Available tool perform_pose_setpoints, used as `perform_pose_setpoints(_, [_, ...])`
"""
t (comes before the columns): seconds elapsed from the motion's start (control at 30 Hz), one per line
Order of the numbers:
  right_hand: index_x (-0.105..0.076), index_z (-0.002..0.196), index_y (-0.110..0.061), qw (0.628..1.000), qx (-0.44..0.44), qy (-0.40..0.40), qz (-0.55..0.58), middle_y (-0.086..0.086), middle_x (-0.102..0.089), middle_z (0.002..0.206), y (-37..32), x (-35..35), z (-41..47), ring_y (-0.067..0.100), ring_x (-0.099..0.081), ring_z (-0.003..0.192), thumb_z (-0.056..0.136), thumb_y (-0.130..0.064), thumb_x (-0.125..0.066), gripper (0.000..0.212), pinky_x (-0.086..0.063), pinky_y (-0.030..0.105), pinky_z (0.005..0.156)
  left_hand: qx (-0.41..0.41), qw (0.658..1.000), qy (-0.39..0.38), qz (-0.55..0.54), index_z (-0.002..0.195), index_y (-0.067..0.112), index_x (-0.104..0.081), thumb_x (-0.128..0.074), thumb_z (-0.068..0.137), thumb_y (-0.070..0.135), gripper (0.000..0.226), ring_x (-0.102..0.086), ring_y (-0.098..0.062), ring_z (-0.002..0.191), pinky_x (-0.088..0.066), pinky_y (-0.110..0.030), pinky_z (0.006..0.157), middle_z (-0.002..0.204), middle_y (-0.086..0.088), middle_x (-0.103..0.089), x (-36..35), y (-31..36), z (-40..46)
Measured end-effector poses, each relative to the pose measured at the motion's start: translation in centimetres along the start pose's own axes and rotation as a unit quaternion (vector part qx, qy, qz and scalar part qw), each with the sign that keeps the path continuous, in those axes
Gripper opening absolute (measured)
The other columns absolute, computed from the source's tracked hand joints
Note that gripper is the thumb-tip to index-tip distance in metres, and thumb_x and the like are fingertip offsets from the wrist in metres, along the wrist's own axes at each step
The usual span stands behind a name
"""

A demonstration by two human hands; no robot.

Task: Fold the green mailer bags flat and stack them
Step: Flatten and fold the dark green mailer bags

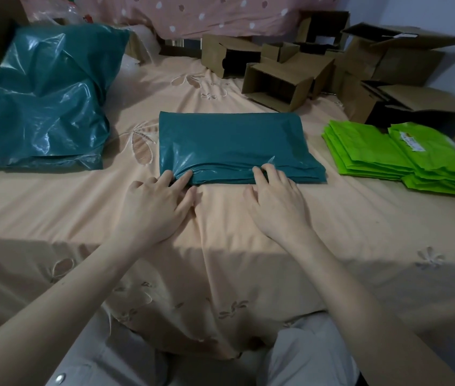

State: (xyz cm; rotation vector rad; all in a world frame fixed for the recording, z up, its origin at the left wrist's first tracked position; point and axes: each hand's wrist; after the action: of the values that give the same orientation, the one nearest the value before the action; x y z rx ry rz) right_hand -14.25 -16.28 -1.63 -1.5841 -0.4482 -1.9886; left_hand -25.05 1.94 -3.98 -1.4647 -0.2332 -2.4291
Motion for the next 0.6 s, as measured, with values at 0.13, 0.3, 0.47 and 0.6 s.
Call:
perform_pose_setpoints(0.13, [-0.029,0.146,-0.010,1.000,-0.023,-0.007,-0.002,0.008,-0.022,0.156,0.6,0.1,0.0,0.024,-0.028,0.137,0.097,-0.038,-0.028,0.056,-0.026,0.039,0.109,-0.010,1.000,-0.002,0.010,0.127,0.020,-0.057,-0.023,0.091,0.048,0.057,-0.060,-0.029,0.064,-0.036,-0.030,0.054,0.087,-0.006,-0.060,0.0,0.0,0.0])
perform_pose_setpoints(0.3, [-0.026,0.148,-0.013,0.999,-0.031,0.001,-0.024,-0.003,-0.018,0.158,1.6,0.3,-0.4,0.019,-0.025,0.137,0.096,-0.040,-0.027,0.058,-0.025,0.040,0.107,-0.010,1.000,-0.008,0.013,0.129,0.019,-0.056,-0.022,0.091,0.049,0.059,-0.060,-0.030,0.066,-0.037,-0.030,0.054,0.090,-0.007,-0.062,-0.1,-0.1,0.0])
perform_pose_setpoints(0.47, [-0.020,0.150,-0.015,0.998,-0.050,-0.019,-0.035,-0.002,-0.012,0.159,2.7,0.2,-0.4,0.023,-0.021,0.138,0.097,-0.043,-0.025,0.060,-0.023,0.042,0.108,0.000,1.000,-0.013,0.009,0.130,0.016,-0.055,-0.018,0.091,0.051,0.064,-0.061,-0.031,0.070,-0.041,-0.032,0.056,0.093,-0.007,-0.062,0.0,0.1,0.0])
perform_pose_setpoints(0.6, [-0.017,0.150,-0.016,0.996,-0.080,-0.034,-0.037,-0.003,-0.012,0.159,4.6,0.4,-0.4,0.026,-0.022,0.137,0.097,-0.043,-0.023,0.060,-0.023,0.042,0.107,-0.017,0.999,-0.023,0.025,0.130,0.014,-0.054,-0.014,0.090,0.051,0.068,-0.059,-0.032,0.070,-0.034,-0.029,0.054,0.096,-0.009,-0.062,-0.1,-0.1,0.0])
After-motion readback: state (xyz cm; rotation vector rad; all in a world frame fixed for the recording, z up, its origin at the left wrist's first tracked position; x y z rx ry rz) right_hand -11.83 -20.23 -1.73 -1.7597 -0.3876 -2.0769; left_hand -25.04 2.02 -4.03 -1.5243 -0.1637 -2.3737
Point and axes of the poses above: each hand's wrist, its own z-axis towards the middle knuckle, its own x-axis out of the back of the hand, y = z × x
